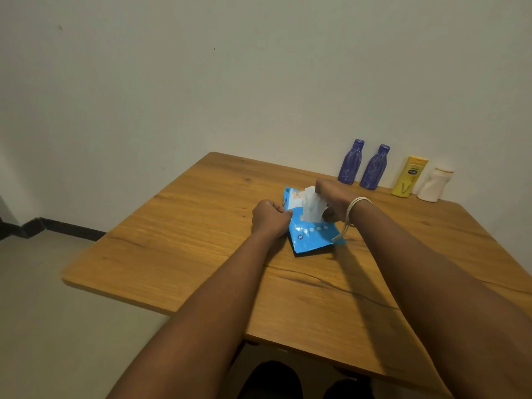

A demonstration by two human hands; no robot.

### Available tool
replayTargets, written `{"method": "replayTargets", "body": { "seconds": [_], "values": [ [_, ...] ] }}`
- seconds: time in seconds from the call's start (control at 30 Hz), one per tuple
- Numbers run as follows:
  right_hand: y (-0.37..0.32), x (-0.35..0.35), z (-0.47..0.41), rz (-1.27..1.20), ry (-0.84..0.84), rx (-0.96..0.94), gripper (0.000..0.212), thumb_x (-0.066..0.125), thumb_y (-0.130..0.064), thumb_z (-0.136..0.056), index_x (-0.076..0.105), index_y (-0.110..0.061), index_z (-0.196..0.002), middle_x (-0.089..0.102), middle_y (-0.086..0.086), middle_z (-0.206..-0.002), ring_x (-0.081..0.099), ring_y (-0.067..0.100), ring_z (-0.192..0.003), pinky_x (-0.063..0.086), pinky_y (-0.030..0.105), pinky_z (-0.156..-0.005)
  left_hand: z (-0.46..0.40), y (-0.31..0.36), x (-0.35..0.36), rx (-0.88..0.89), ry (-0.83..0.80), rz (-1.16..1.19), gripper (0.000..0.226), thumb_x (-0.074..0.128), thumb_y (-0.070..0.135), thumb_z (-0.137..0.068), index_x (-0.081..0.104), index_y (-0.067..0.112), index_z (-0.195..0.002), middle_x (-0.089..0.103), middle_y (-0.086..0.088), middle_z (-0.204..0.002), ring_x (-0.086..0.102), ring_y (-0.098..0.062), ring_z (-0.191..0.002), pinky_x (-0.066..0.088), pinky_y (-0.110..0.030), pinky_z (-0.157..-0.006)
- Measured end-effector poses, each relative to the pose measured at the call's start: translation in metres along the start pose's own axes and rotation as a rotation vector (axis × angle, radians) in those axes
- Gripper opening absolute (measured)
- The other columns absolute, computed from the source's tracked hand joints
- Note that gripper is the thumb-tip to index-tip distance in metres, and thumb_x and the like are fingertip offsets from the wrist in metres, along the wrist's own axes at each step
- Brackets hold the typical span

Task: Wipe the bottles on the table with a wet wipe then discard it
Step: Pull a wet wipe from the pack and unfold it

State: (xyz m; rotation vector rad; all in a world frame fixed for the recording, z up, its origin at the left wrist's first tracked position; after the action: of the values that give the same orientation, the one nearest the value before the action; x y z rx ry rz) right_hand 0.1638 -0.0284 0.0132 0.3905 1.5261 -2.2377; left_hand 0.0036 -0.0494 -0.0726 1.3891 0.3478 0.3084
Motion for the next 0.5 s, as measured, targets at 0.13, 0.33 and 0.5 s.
{"method": "replayTargets", "body": {
  "seconds": [0.13, 0.33, 0.5],
  "values": [
    [-0.001, -0.001, -0.004, -0.036, 0.003, -0.031, 0.015, 0.044, -0.031, -0.089, 0.050, -0.016, -0.092, 0.064, 0.011, -0.105, 0.063, 0.027, -0.093, 0.054, 0.035, -0.072, -0.001, 0.002, 0.000, 0.015, 0.000, -0.047, 0.019, 0.078, 0.021, -0.087, 0.060, 0.016, -0.092, 0.070, -0.009, -0.100, 0.073, -0.026, -0.094, 0.064, -0.049, -0.080],
    [0.002, -0.007, -0.009, -0.246, 0.012, 0.015, 0.011, 0.045, -0.024, -0.086, 0.048, -0.014, -0.090, 0.061, 0.013, -0.097, 0.062, 0.028, -0.092, 0.051, 0.045, -0.098, 0.001, 0.005, 0.003, 0.017, -0.017, -0.053, 0.019, 0.077, 0.020, -0.089, 0.059, 0.014, -0.093, 0.071, -0.010, -0.102, 0.074, -0.025, -0.094, 0.065, -0.050, -0.078],
    [0.005, -0.012, -0.007, -0.343, 0.022, 0.074, 0.009, 0.045, -0.022, -0.092, 0.045, -0.014, -0.088, 0.059, 0.013, -0.096, 0.061, 0.027, -0.087, 0.056, 0.040, -0.088, 0.002, 0.004, 0.005, 0.004, -0.043, -0.010, 0.022, 0.078, 0.019, -0.088, 0.058, 0.012, -0.093, 0.071, -0.012, -0.104, 0.075, -0.028, -0.096, 0.064, -0.051, -0.079]
  ]
}}
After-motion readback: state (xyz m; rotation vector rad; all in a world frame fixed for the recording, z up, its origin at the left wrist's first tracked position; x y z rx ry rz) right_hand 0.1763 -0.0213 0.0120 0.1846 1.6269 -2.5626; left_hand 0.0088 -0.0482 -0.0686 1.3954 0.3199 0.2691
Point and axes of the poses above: each hand's wrist, its own z-axis away from the middle knuckle, its own x-axis out of the palm, y = z × x, the point moved 6 cm from there along -z, towards the middle knuckle
